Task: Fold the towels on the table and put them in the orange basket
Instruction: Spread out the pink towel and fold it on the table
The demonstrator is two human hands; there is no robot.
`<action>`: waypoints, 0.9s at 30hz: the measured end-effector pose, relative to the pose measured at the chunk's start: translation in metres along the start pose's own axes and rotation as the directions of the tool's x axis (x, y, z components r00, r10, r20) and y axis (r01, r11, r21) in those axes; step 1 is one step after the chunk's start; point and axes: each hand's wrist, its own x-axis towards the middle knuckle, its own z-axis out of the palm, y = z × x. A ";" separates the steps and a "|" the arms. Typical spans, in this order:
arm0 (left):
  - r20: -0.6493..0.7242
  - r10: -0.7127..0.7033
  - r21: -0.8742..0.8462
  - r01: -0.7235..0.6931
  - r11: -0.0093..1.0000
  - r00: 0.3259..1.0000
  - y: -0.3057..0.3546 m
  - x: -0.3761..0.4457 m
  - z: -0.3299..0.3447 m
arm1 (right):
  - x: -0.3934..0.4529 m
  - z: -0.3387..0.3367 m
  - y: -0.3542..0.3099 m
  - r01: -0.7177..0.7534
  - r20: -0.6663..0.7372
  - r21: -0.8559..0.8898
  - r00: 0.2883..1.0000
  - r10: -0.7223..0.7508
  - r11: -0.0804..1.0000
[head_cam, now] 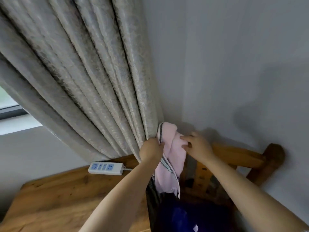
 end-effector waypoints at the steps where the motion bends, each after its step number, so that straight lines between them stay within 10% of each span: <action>1: -0.018 -0.013 -0.035 0.012 0.999 1.000 -0.001 0.001 0.001 | -0.001 0.002 0.001 0.025 -0.042 -0.007 0.999 -0.025 1.000; 7: -0.064 -0.025 -0.136 0.016 0.991 0.998 -0.011 -0.003 0.008 | -0.010 0.005 0.002 0.251 -0.254 -0.006 0.936 -0.244 0.968; 27: -0.188 0.118 -0.238 -0.162 0.958 0.975 -0.098 -0.151 -0.064 | -0.129 -0.041 -0.095 0.204 -0.387 0.169 0.914 -0.125 0.964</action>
